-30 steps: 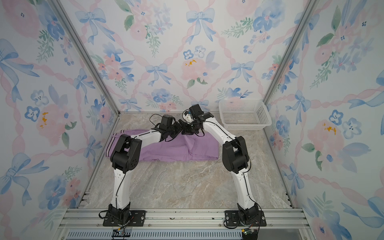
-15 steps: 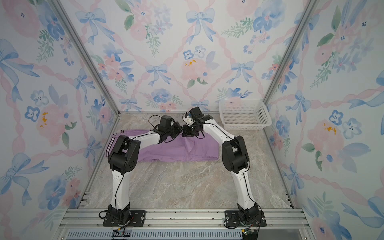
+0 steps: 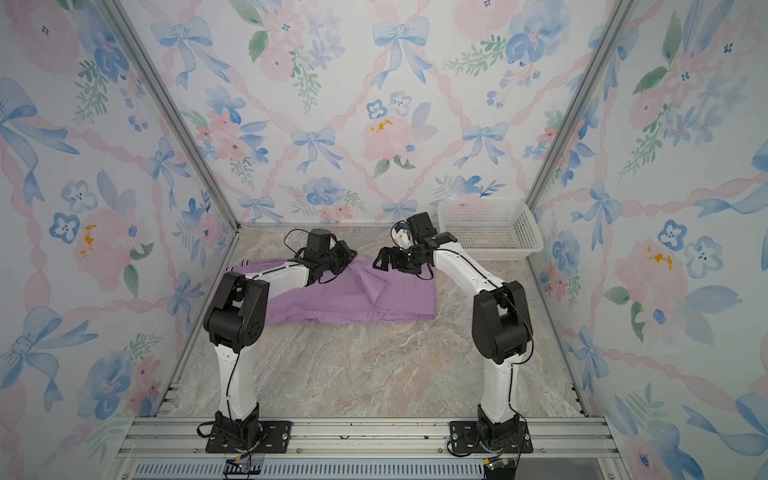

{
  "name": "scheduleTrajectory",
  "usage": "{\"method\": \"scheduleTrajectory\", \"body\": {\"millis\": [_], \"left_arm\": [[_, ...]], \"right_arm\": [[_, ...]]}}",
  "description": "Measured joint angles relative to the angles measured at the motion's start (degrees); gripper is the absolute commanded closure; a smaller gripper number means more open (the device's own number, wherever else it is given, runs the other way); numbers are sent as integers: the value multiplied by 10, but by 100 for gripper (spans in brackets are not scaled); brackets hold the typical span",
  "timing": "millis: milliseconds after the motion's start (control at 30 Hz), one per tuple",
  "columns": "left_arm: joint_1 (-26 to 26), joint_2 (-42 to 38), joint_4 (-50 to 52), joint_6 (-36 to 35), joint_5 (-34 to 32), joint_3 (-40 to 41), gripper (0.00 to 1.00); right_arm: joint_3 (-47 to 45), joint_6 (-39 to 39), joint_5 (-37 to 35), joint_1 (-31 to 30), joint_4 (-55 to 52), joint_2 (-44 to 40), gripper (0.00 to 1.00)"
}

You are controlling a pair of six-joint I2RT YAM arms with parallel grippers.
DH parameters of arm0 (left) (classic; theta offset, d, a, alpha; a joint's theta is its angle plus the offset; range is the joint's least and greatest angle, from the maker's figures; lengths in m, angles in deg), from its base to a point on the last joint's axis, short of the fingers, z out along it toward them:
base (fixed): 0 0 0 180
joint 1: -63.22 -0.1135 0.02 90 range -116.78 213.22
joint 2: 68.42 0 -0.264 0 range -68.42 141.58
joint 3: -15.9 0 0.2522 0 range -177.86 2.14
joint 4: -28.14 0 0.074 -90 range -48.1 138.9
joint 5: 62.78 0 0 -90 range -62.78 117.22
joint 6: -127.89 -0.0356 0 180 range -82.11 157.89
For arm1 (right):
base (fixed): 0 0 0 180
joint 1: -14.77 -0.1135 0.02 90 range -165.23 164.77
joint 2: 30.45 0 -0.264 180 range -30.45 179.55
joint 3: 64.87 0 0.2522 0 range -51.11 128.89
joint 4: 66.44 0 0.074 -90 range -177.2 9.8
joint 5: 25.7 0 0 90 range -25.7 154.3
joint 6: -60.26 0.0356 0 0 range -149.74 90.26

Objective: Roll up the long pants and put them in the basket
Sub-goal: Fold the long pant at the center of the board.

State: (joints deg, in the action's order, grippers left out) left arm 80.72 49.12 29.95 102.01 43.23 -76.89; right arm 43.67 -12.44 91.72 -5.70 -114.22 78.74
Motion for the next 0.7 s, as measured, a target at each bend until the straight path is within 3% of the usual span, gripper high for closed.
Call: {"method": "scheduleTrajectory", "body": {"millis": [133,233,700], "left_arm": [[-58,-38,4,-11,16,16,100],[-102,-49,13,-26,30,17,100],[-251,-46,78,-91,101,16,100]], "right_arm": [[-35,-6,0,38,22,-55,2],[-56,-8,1,44,37,-51,2],[-38,-3,43,44,73,101,2]]}}
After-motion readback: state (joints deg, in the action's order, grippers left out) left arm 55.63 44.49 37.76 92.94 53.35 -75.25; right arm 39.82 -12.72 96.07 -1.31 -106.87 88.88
